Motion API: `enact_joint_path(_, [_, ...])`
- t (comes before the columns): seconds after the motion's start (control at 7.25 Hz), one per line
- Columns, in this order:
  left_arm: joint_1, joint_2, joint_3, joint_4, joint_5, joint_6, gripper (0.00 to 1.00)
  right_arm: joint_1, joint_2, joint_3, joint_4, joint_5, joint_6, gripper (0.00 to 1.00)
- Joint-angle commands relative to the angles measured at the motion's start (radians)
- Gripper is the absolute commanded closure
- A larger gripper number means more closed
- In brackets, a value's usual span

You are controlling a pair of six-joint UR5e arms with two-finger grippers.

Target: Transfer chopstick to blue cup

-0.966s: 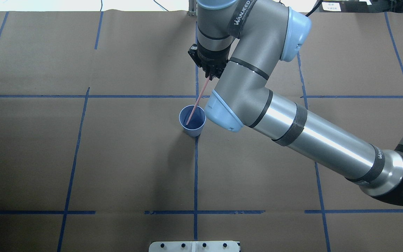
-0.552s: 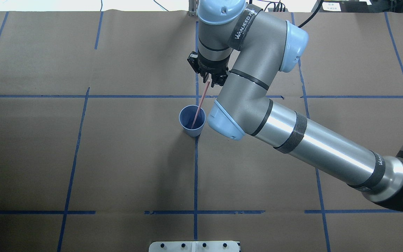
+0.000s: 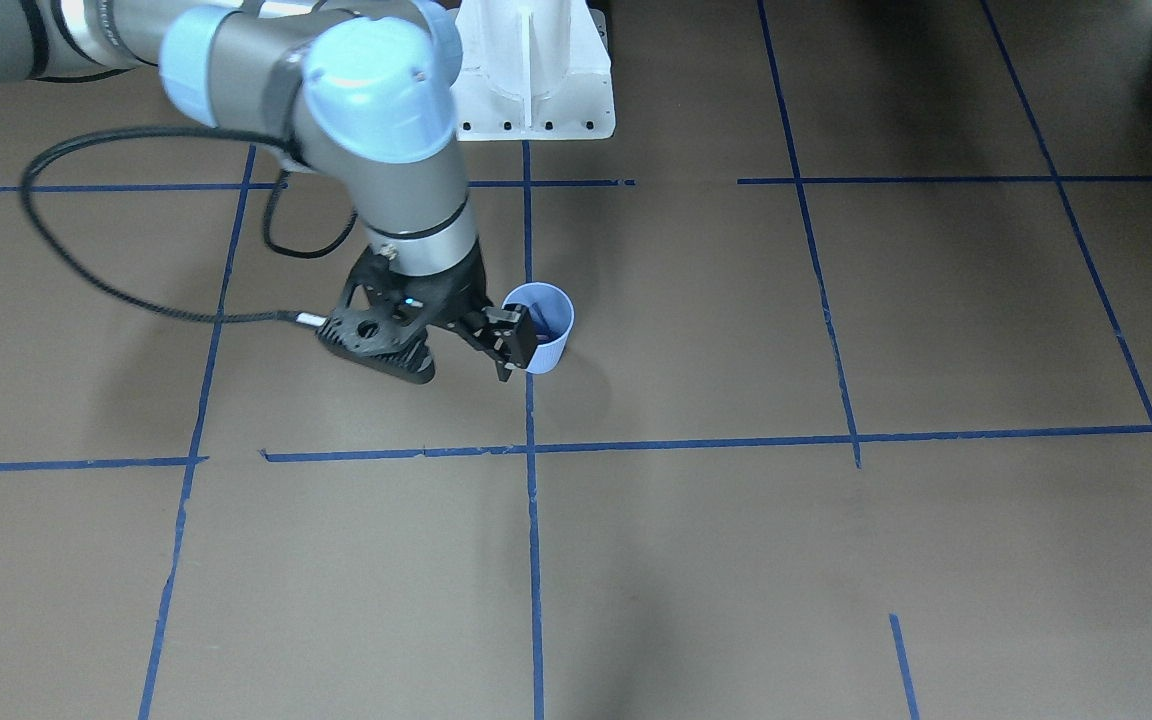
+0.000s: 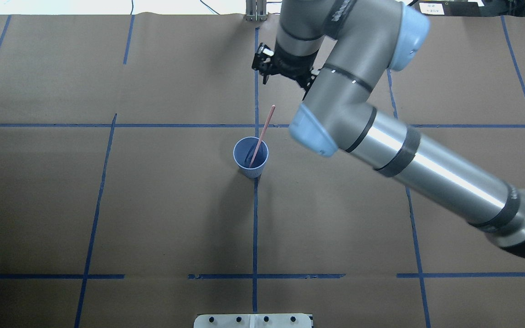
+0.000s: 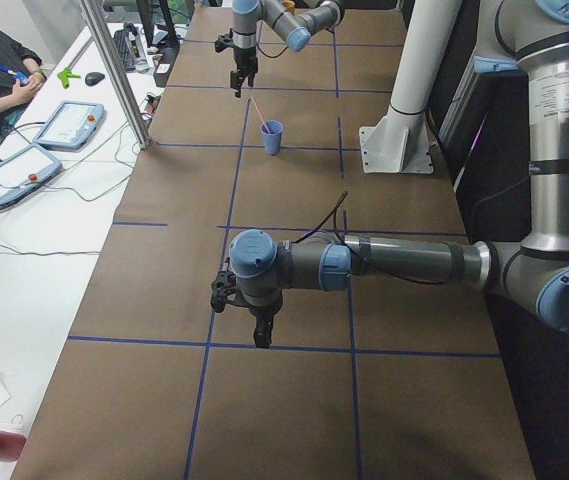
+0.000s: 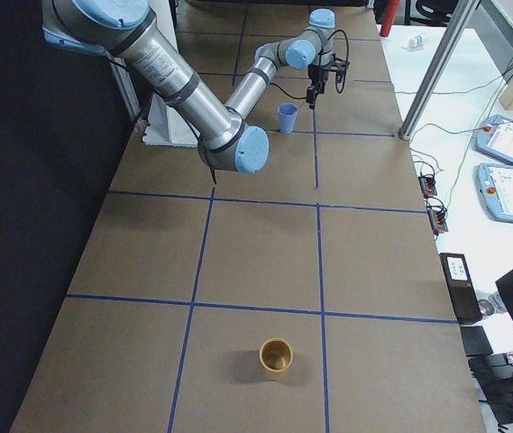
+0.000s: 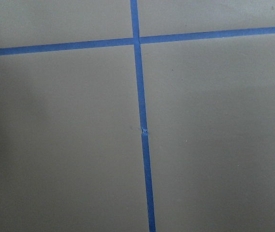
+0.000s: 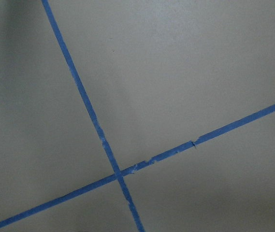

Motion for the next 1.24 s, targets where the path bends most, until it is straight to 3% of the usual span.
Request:
enact_joint_path(0.0, [0.0,0.001,0.002,0.0,-0.001,0.004,0.0,0.129,-0.096,-0.001,0.001,0.122,-0.289,0.0])
enact_joint_path(0.41, [-0.001,0.006,0.01,0.006,0.0,0.005,0.0,0.323,-0.312,0.0,0.001,0.177,-0.838,0.0])
enact_joint_path(0.69, [-0.001,0.007,0.007,0.0,-0.001,0.005,0.0,0.411,-0.526,0.087,0.007,0.179,-1.127,0.0])
enact_joint_path(1.1, [-0.001,0.009,0.002,0.0,0.0,0.007,0.0,0.67,-0.817,0.156,0.007,0.282,-1.508,0.0])
